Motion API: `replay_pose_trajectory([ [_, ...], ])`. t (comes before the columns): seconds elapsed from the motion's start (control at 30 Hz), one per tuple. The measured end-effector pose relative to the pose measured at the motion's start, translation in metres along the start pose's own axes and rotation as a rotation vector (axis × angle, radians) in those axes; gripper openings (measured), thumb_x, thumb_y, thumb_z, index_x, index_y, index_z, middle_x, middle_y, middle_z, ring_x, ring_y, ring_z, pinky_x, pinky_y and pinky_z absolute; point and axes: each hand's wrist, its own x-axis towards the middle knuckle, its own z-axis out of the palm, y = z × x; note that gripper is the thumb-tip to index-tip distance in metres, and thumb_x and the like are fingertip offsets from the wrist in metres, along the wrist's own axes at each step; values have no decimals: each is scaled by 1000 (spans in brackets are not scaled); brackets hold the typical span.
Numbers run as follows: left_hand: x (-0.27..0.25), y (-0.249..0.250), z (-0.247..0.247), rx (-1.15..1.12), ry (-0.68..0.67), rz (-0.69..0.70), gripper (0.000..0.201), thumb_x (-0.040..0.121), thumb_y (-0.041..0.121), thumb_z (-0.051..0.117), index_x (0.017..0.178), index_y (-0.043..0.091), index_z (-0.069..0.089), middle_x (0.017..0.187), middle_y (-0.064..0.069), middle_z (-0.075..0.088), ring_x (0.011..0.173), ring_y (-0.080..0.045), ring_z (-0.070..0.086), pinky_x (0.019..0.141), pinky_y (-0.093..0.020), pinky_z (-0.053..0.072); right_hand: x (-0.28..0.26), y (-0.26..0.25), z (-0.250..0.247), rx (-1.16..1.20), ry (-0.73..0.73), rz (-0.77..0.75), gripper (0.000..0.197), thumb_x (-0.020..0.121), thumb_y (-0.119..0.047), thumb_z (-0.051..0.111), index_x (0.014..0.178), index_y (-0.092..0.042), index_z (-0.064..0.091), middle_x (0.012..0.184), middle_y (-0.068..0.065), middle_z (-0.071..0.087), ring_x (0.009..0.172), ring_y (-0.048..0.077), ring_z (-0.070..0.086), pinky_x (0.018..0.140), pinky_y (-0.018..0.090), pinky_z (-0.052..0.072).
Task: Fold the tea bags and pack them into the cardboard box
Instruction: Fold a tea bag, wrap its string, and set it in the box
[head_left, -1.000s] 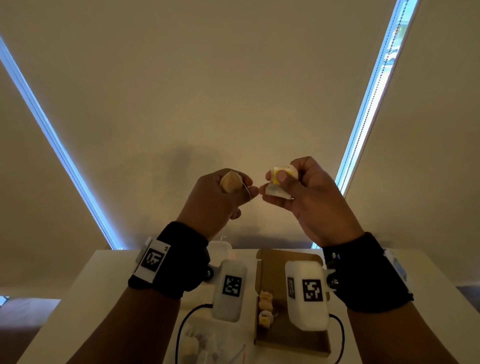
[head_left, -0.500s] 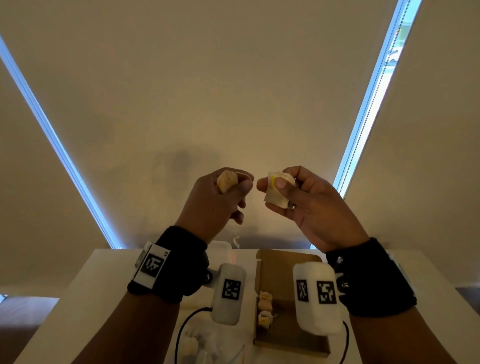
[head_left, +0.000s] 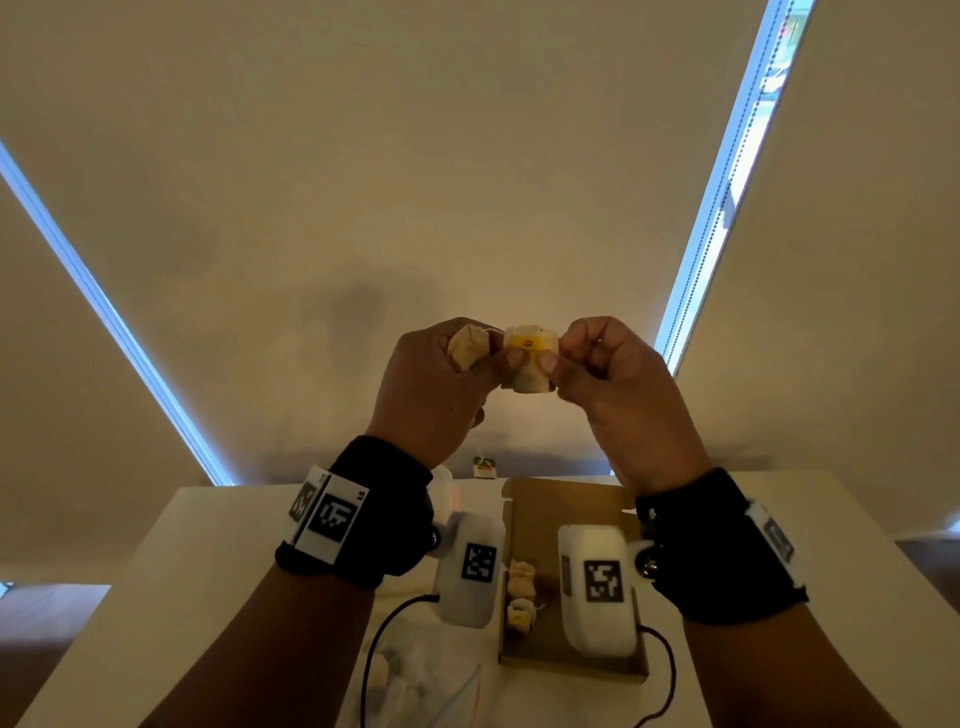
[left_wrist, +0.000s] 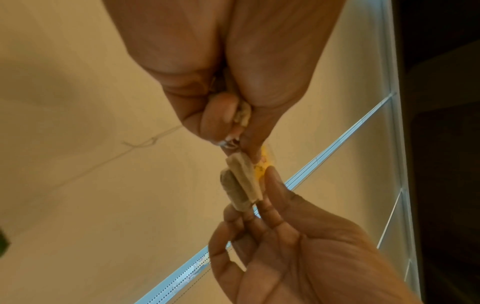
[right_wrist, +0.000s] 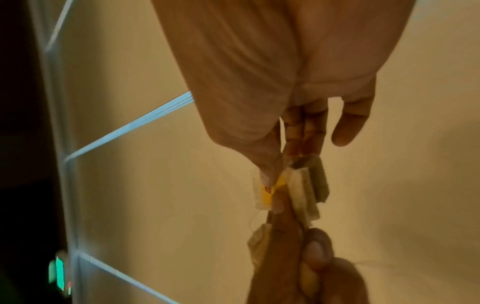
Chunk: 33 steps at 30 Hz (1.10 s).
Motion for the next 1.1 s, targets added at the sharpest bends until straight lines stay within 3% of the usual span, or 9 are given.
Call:
replay_pose_trajectory([
  [0.1, 2, -2, 10, 34, 23, 2, 13, 89, 22, 79, 88, 9, 75, 51, 8, 55, 44, -14, 45, 44, -25, 41, -1, 8, -1, -170, 95, -201, 13, 87, 1, 69, 85, -13, 66, 83, -7, 69, 82, 11, 66, 78, 20, 55],
  [0.23, 0, -9, 25, 79, 27, 16, 14, 88, 27, 79, 86, 14, 76, 54, 9, 63, 45, -12, 48, 44, -28, 45, -3, 21, -6, -257, 133, -233, 17, 89, -6, 71, 86, -22, 73, 86, -16, 72, 85, 9, 65, 80, 13, 50],
  [0.37, -10, -30, 41, 112, 8, -5, 10, 90, 21, 77, 80, 20, 75, 55, 16, 64, 47, -5, 52, 46, -26, 48, -9, 45, -14, -219, 91, -118, 18, 90, -11, 73, 96, -28, 76, 95, -18, 74, 92, 7, 69, 84, 18, 55],
  [0.43, -19, -50, 51, 114, 4, -52, 13, 88, 20, 78, 77, 25, 74, 57, 15, 64, 51, -8, 54, 51, -32, 50, -16, 63, -17, -222, 76, -63, 21, 89, -8, 73, 96, -28, 76, 96, -17, 74, 93, 5, 69, 84, 19, 56],
  [0.63, -60, -118, 75, 126, -31, -220, 11, 81, 22, 83, 78, 19, 73, 56, 10, 61, 49, -13, 51, 47, -38, 46, -52, 131, -21, -300, 19, 110, 7, 88, -23, 75, 92, -29, 75, 90, -14, 75, 86, 3, 70, 81, 25, 58],
  [0.77, -93, -163, 86, 120, -71, -392, 15, 80, 18, 83, 71, 18, 71, 51, 13, 56, 48, -9, 46, 51, -33, 38, -78, 180, -16, -364, -50, 236, 11, 90, -12, 68, 91, -22, 74, 90, -13, 73, 82, -4, 66, 76, 7, 50],
  [0.97, -130, -204, 92, 163, -127, -600, 18, 81, 14, 82, 69, 22, 71, 48, 14, 59, 40, 0, 48, 40, -17, 39, -118, 235, -6, -386, -133, 365, 11, 90, -6, 68, 94, -15, 74, 95, -6, 73, 89, 4, 66, 84, 15, 52],
  [1.07, -141, -228, 87, 234, -109, -650, 7, 81, 22, 82, 77, 24, 77, 61, 8, 68, 46, -4, 52, 50, -25, 43, -129, 259, 2, -372, -164, 454, 14, 90, -8, 69, 95, -20, 75, 93, -13, 72, 89, -1, 65, 84, 11, 50],
  [1.1, -144, -234, 85, 258, -96, -665, 3, 81, 24, 82, 80, 24, 79, 66, 5, 70, 50, -8, 54, 53, -29, 45, -133, 268, 5, -380, -182, 486, 15, 91, -10, 69, 96, -22, 75, 94, -13, 72, 91, 1, 66, 86, 15, 51],
])
